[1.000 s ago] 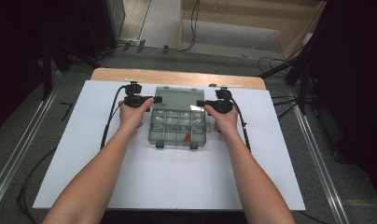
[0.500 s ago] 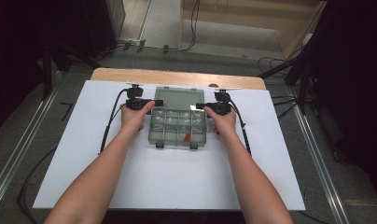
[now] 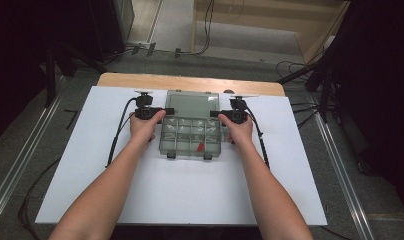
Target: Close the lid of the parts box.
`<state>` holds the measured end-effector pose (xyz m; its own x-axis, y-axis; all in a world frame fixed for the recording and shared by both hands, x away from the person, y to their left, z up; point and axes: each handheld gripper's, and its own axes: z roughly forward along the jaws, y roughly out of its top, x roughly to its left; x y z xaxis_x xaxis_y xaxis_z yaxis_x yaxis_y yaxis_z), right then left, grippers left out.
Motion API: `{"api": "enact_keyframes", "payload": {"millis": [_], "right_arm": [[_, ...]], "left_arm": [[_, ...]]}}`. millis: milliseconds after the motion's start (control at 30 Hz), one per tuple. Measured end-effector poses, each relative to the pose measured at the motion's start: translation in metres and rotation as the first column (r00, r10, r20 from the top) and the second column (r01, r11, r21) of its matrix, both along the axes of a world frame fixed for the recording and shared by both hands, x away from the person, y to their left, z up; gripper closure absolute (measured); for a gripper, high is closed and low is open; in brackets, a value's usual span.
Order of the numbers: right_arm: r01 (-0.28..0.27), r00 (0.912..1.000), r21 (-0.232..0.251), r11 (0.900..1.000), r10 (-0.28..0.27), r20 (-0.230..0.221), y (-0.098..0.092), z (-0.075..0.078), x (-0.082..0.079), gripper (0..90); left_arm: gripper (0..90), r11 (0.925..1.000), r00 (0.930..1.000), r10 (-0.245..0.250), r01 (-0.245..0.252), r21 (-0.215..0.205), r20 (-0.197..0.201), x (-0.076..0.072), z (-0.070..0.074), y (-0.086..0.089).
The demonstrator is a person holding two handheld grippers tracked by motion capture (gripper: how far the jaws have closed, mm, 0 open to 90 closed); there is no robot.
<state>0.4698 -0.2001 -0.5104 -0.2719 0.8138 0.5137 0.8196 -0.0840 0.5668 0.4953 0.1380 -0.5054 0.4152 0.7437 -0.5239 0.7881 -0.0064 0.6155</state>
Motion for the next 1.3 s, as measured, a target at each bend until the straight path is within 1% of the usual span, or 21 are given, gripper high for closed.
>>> {"api": "enact_keyframes", "payload": {"millis": [133,233,267,300,367,400,467,567,667,700,733,800,900,1000,1067,1133,1167,1200,1233,1267,1300], "right_arm": [[0.002,0.9992,-0.017,1.000,-0.002,0.040,-0.002,0.006,-0.003,62.0],[-0.004,0.9969,-0.026,1.000,0.006,0.078,-0.006,0.010,-0.006,68.4],[-0.005,0.9960,-0.026,1.000,0.007,0.089,-0.006,0.011,-0.007,70.2],[-0.006,0.9946,-0.037,0.999,0.010,0.103,-0.007,0.013,-0.008,71.5],[-0.013,0.9895,-0.075,0.997,0.024,0.143,-0.006,0.016,-0.012,74.4],[-0.012,0.9874,-0.083,0.996,0.025,0.156,-0.006,0.018,-0.014,79.3],[-0.014,0.9855,-0.094,0.995,0.030,0.167,-0.008,0.020,-0.016,80.7],[-0.005,0.9812,-0.136,0.991,0.031,0.191,-0.005,0.022,-0.019,81.4],[-0.005,0.9767,-0.160,0.987,0.039,0.211,-0.003,0.023,-0.021,81.6],[-0.007,0.9753,-0.160,0.987,0.042,0.217,-0.003,0.023,-0.022,81.7],[-0.009,0.9745,-0.163,0.987,0.045,0.220,-0.004,0.023,-0.022,81.8],[-0.008,0.9719,-0.174,0.985,0.048,0.230,-0.003,0.023,-0.023,81.9],[-0.006,0.9709,-0.186,0.983,0.050,0.234,-0.002,0.024,-0.023,81.8],[-0.007,0.9692,-0.191,0.982,0.054,0.240,-0.002,0.024,-0.024,81.8],[-0.011,0.9707,-0.184,0.983,0.054,0.234,-0.003,0.024,-0.023,81.6],[-0.011,0.9713,-0.176,0.984,0.052,0.232,-0.003,0.024,-0.023,80.1],[-0.014,0.9706,-0.171,0.985,0.054,0.234,-0.004,0.024,-0.023,75.9],[-0.007,0.9703,-0.174,0.985,0.049,0.237,-0.004,0.025,-0.022,71.4],[0.004,0.9681,-0.167,0.986,0.038,0.247,-0.005,0.026,-0.022,68.1],[0.016,0.9668,-0.139,0.990,0.020,0.255,-0.007,0.028,-0.022,65.4],[0.028,0.9647,-0.123,0.992,0.005,0.263,-0.008,0.031,-0.021,64.5]], "left_arm": [[63.7,0.9999,0.9988,0.000,-0.001,0.016,0.050,-0.002,0.006,0.001],[68.2,1.0000,0.9977,0.005,-0.005,0.001,0.067,-0.004,0.010,0.003],[69.4,1.0000,0.9971,0.004,-0.004,0.004,0.076,-0.004,0.011,0.004],[70.0,1.0000,0.9965,0.002,-0.003,0.007,0.084,-0.005,0.012,0.004],[71.9,1.0000,0.9949,-0.005,0.004,0.009,0.101,-0.006,0.014,0.005],[73.2,0.9999,0.9943,-0.011,0.011,0.005,0.106,-0.007,0.015,0.006],[75.7,0.9996,0.9931,-0.028,0.029,-0.002,0.114,-0.007,0.016,0.009],[77.0,0.9990,0.9909,-0.044,0.044,0.004,0.127,-0.007,0.017,0.011],[78.2,0.9991,0.9902,-0.042,0.042,0.003,0.133,-0.008,0.018,0.012],[79.1,0.9992,0.9897,-0.038,0.036,0.016,0.138,-0.008,0.019,0.014],[82.1,0.9991,0.9887,-0.041,0.040,0.013,0.144,-0.008,0.019,0.014],[82.0,0.9988,0.9877,-0.044,0.040,0.030,0.150,-0.009,0.020,0.014],[81.8,0.9985,0.9859,-0.037,0.030,0.047,0.163,-0.011,0.021,0.011],[82.9,0.9977,0.9810,-0.050,0.041,0.053,0.188,-0.013,0.021,0.011],[83.5,0.9965,0.9759,-0.059,0.045,0.071,0.210,-0.015,0.021,0.011],[83.8,0.9961,0.9721,-0.056,0.038,0.080,0.228,-0.017,0.022,0.010],[83.9,0.9959,0.9705,-0.055,0.036,0.083,0.235,-0.018,0.022,0.010],[84.0,0.9960,0.9689,-0.054,0.035,0.083,0.242,-0.019,0.021,0.010],[84.1,0.9960,0.9668,-0.052,0.032,0.084,0.250,-0.020,0.021,0.010],[84.0,0.9962,0.9657,-0.049,0.029,0.082,0.255,-0.021,0.021,0.010],[84.1,0.9963,0.9643,-0.048,0.027,0.081,0.261,-0.021,0.020,0.010]]}}
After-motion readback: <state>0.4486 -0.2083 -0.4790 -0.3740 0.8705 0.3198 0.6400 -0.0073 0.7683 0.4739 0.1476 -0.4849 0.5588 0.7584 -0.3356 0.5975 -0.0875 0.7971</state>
